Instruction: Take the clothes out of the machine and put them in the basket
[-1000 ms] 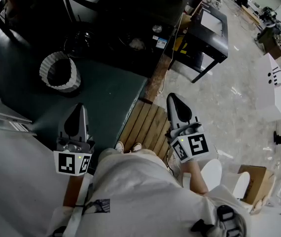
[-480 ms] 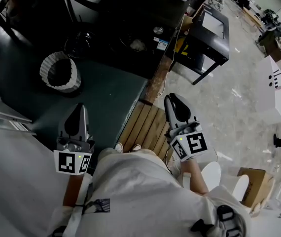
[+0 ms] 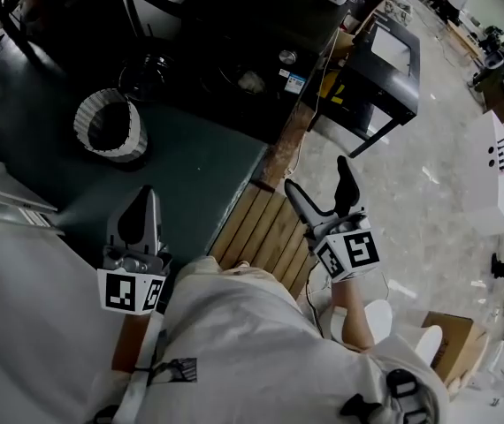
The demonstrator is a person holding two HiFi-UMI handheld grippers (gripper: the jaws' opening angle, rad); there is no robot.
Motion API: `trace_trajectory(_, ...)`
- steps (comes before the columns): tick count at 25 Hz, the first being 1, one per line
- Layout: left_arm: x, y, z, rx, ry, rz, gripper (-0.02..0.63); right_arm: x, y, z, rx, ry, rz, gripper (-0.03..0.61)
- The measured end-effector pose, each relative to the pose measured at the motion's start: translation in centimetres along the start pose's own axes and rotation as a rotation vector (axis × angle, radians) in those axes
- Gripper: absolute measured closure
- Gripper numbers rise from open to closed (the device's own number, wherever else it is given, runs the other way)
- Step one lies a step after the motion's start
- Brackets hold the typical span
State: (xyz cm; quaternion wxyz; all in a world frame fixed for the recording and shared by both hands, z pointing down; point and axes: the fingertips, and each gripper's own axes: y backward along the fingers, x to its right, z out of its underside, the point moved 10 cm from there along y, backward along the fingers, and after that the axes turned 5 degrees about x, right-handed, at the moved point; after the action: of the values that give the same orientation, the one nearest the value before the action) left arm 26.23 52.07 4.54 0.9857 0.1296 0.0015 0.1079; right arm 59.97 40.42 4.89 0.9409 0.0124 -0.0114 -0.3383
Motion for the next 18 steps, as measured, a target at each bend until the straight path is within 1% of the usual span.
trace_trajectory(5, 0.9, -0.2, 0.4, -0.025, -0.001, -0.015, 0.601, 0.4, -1.0, 1.3, -0.037, -0.001, -0.034, 0.115)
trace_trajectory(8, 0.2, -0.4, 0.9, -0.05, 0.001, -0.037, 0.601, 0.1, -1.8, 2.1, -0.066, 0.002, -0.067, 0.115)
trace_trajectory(11, -1.0, -1.4, 1.8, -0.065, 0.005, -0.054, 0.601, 0.3, -4.1, 2.8, -0.089, 0.001, -0.083, 0.115)
trace_trajectory(14, -2.7, -2.9, 3.8, -0.099, 0.026, -0.061, 0.601, 0.7, -7.3, 3.9, -0.121, -0.003, -0.092, 0.116)
trace_trajectory(18, -7.2, -6.8, 7.0, -0.148, 0.07, -0.07, 0.601, 1.2, -13.7, 5.6, -0.178, -0.006, -0.1, 0.117)
